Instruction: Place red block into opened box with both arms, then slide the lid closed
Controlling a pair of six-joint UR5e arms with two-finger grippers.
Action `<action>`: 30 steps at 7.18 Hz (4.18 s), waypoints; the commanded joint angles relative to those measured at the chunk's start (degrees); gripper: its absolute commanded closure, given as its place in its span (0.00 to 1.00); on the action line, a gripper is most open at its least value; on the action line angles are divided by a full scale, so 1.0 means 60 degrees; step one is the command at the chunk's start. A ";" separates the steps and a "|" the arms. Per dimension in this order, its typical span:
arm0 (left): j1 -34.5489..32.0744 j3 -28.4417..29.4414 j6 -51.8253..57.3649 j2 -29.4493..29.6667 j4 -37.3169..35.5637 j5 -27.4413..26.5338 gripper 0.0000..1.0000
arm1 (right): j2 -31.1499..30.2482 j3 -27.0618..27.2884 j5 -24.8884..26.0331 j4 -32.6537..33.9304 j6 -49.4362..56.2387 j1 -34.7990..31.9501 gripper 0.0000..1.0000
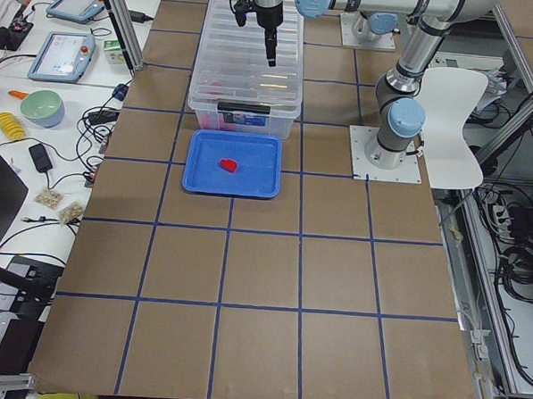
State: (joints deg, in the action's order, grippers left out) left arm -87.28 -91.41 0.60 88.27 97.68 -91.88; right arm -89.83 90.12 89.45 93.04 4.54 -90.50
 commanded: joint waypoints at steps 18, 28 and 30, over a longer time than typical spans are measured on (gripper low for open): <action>0.3590 -0.0644 0.6990 0.4638 -0.5454 0.0065 0.00 | 0.2389 0.0771 0.0077 0.2775 0.1761 0.2335 0.00; 0.3531 -0.0909 0.6961 0.5299 -0.5514 0.0109 1.00 | 0.2301 0.0815 0.0106 0.2701 0.2978 0.3832 0.00; 0.3400 -0.0515 0.6888 0.4906 -0.5470 0.0065 1.00 | 0.2315 0.0815 0.0135 0.2716 0.2994 0.3847 0.00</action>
State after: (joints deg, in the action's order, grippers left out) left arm -66.38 -96.25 42.19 119.14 64.66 -91.33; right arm -75.99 95.00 90.17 109.27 22.43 -67.55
